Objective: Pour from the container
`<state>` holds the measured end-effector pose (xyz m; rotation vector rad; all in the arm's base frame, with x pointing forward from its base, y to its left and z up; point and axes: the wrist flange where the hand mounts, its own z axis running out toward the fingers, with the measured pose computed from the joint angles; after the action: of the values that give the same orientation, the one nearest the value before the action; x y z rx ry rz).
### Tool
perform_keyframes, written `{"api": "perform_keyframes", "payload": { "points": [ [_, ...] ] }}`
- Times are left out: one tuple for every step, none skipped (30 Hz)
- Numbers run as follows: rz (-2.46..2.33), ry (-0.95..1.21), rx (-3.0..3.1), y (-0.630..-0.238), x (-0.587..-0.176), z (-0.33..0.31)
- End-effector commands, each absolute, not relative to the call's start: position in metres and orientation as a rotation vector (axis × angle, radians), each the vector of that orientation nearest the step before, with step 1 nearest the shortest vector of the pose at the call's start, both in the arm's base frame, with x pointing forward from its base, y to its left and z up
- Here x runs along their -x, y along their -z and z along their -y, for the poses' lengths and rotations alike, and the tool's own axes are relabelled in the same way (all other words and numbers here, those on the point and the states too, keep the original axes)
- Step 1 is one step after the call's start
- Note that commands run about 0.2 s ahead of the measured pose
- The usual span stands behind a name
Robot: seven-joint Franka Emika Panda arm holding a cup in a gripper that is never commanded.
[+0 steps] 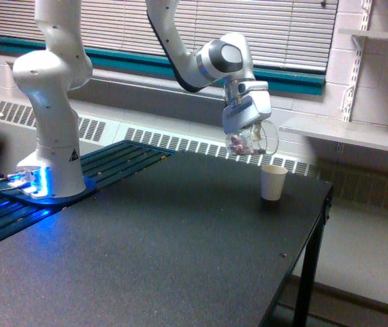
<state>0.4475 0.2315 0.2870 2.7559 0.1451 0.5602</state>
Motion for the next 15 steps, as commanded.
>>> {"api": "perform_keyframes", "payload": {
  "points": [
    [-0.163,-0.554,-2.754,-0.280,-0.434,-0.238],
    [-0.169,-0.550,-2.754,-0.278,-0.432,-0.239],
    [-0.177,-0.545,-2.751,-0.277,-0.431,-0.241],
    [-0.191,-0.539,-2.746,-0.275,-0.430,-0.241],
    [-0.201,-0.534,-2.744,-0.273,-0.429,-0.242],
    [-0.209,-0.529,-2.743,-0.272,-0.428,-0.244],
    [-0.216,-0.527,-2.741,-0.271,-0.428,-0.245],
    [-0.224,-0.522,-2.738,-0.270,-0.427,-0.247],
    [-0.230,-0.519,-2.737,-0.269,-0.427,-0.248],
    [-0.236,-0.516,-2.735,-0.268,-0.427,-0.250],
    [-0.243,-0.515,-2.732,-0.267,-0.427,-0.251],
    [-0.252,-0.513,-2.729,-0.266,-0.428,-0.253],
    [-0.260,-0.509,-2.727,-0.265,-0.428,-0.254],
    [-0.266,-0.505,-2.727,-0.264,-0.428,-0.256],
    [-0.272,-0.502,-2.725,-0.263,-0.428,-0.258]
  ]
}}
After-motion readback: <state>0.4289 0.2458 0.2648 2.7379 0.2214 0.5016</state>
